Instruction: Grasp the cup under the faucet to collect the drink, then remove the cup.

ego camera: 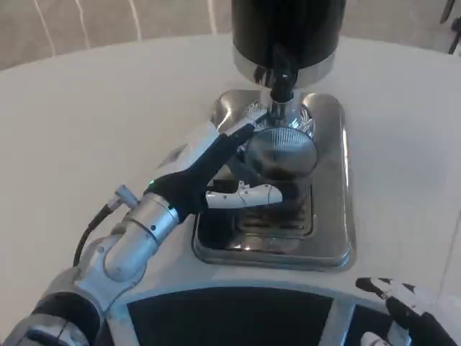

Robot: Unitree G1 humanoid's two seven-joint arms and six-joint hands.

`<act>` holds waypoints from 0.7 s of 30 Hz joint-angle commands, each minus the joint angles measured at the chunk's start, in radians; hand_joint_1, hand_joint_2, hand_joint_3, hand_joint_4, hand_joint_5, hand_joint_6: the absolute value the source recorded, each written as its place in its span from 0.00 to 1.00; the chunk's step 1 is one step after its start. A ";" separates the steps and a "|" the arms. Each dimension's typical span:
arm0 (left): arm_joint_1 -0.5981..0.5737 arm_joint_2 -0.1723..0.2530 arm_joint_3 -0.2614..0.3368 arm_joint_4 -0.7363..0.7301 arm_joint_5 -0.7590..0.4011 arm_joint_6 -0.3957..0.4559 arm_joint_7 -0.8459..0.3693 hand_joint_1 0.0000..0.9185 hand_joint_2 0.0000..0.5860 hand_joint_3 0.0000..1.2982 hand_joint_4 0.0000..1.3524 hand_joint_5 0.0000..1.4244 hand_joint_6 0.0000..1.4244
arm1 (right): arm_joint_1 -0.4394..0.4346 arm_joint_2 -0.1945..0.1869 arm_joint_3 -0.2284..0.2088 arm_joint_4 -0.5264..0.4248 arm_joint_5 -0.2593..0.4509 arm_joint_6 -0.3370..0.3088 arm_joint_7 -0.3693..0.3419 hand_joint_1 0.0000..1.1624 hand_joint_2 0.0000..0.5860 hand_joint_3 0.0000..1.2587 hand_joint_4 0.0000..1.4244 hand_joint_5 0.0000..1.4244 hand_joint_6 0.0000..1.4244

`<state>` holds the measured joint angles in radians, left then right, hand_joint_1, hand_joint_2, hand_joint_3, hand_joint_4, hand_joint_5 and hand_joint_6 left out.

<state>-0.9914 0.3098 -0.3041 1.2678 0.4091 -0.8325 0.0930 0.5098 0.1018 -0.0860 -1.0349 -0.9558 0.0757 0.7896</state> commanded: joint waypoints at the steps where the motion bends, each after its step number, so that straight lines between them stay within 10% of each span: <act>1: 0.025 -0.017 -0.048 0.021 0.065 0.031 0.008 0.39 0.17 0.12 0.20 0.46 0.62 | -0.001 0.032 0.002 -0.012 -0.008 0.020 0.007 0.00 0.94 0.10 0.03 0.00 0.00; 21: 0.055 -0.039 -0.047 0.020 0.059 0.076 0.208 0.43 0.23 0.50 0.57 0.75 0.96 | -0.005 0.022 0.028 -0.012 -0.024 0.093 -0.002 0.00 0.98 0.13 0.04 0.00 0.01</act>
<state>-0.9848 0.2743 -0.3503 1.2674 0.4488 -0.7784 0.3063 0.5071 0.1017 -0.0662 -1.0349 -0.9627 0.1499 0.7894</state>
